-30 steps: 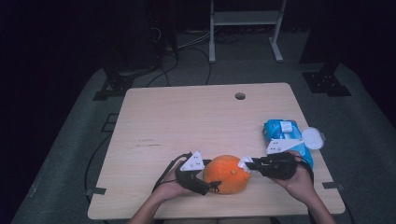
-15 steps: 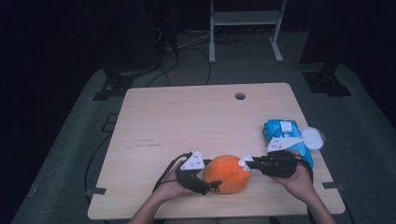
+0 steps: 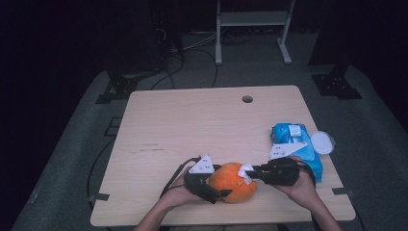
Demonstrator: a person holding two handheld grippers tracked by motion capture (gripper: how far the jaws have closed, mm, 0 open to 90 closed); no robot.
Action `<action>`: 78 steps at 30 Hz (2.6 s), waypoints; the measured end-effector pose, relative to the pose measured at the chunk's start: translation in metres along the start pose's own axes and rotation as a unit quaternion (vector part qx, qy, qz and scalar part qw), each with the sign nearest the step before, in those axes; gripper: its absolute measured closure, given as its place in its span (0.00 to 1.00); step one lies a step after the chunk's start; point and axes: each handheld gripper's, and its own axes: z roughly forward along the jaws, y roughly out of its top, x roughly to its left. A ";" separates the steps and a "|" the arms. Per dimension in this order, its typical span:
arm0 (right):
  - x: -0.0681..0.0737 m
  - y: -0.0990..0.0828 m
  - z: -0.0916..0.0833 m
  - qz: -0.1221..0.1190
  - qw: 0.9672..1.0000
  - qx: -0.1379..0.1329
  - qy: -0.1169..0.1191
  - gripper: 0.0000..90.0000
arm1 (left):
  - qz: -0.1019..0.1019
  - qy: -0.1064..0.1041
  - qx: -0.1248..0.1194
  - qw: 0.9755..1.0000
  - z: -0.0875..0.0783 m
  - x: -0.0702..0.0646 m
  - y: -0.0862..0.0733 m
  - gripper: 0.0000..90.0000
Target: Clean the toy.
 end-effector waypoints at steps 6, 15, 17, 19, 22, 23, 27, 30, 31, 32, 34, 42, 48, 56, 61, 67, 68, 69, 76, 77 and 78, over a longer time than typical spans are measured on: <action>0.000 0.007 -0.008 0.002 0.999 -0.026 -0.023 0.87 | 0.079 0.104 -0.043 0.990 -0.008 -0.011 0.018 0.35; -0.010 0.000 0.001 0.011 0.999 -0.016 -0.050 0.87 | -0.032 0.050 -0.051 0.997 -0.008 0.015 0.002 0.09; -0.008 -0.001 0.000 0.013 0.999 -0.019 -0.046 0.87 | -0.036 0.044 -0.051 0.997 -0.007 0.016 0.000 0.16; 0.002 0.003 0.001 -0.001 0.999 -0.019 -0.051 0.87 | -0.008 0.048 -0.039 0.998 -0.002 0.010 0.001 0.19; 0.021 0.013 0.007 -0.033 0.999 -0.029 -0.031 0.87 | 0.022 0.048 -0.034 0.998 -0.001 0.004 0.003 0.20; 0.027 0.016 0.010 -0.042 0.998 -0.030 -0.024 0.87 | 0.052 0.048 -0.023 0.997 0.002 -0.003 0.005 0.20; 0.035 0.019 0.018 -0.077 0.996 -0.013 -0.051 0.87 | 0.048 0.048 -0.020 0.997 -0.001 -0.001 0.002 0.21; 0.021 0.014 0.011 -0.058 0.996 -0.016 -0.065 0.87 | 0.015 0.032 -0.040 0.999 -0.002 0.005 -0.001 0.20; 0.015 0.010 0.007 -0.044 0.997 -0.021 -0.065 0.87 | 0.003 0.029 -0.045 0.999 -0.001 0.006 0.000 0.19; 0.012 0.008 0.005 -0.038 0.997 -0.022 -0.067 0.87 | -0.008 0.024 -0.051 0.998 0.000 0.007 0.001 0.19; 0.011 0.007 0.003 -0.028 0.997 -0.026 -0.070 0.87 | -0.009 0.024 -0.049 0.998 0.000 0.006 0.001 0.20; 0.031 0.011 0.023 -0.065 0.997 -0.011 -0.048 0.87 | -0.027 0.017 -0.036 0.999 0.003 0.007 -0.002 0.16; 0.010 0.003 0.007 -0.030 0.998 -0.025 -0.052 0.87 | -0.032 0.021 -0.030 0.999 -0.002 0.013 -0.006 0.25; -0.006 -0.014 -0.005 -0.001 0.997 -0.016 -0.071 0.87 | -0.035 0.014 -0.032 0.999 -0.004 0.016 -0.012 0.24; 0.006 -0.005 -0.005 -0.009 0.998 -0.027 -0.052 0.87 | -0.045 0.019 -0.030 0.998 -0.005 0.017 -0.014 0.24; 0.013 -0.002 0.000 -0.030 0.998 -0.018 -0.052 0.86 | -0.047 0.019 -0.034 0.998 -0.005 0.019 -0.017 0.22; 0.010 -0.003 -0.001 -0.027 0.998 -0.016 -0.059 0.87 | -0.045 0.022 -0.034 0.998 -0.005 0.019 -0.017 0.22; 0.004 -0.006 -0.003 -0.014 0.998 -0.015 -0.060 0.87 | -0.043 0.024 -0.032 0.998 -0.005 0.018 -0.016 0.22; 0.007 -0.004 -0.004 -0.007 0.998 -0.020 -0.051 0.87 | -0.041 0.040 -0.038 0.998 -0.005 0.019 -0.017 0.22; 0.010 -0.002 -0.003 -0.014 0.999 -0.024 -0.041 0.87 | -0.043 0.041 -0.037 0.998 -0.005 0.019 -0.016 0.22; 0.016 0.001 -0.001 -0.026 0.999 -0.021 -0.036 0.87 | -0.042 0.041 -0.036 0.998 -0.005 0.019 -0.016 0.22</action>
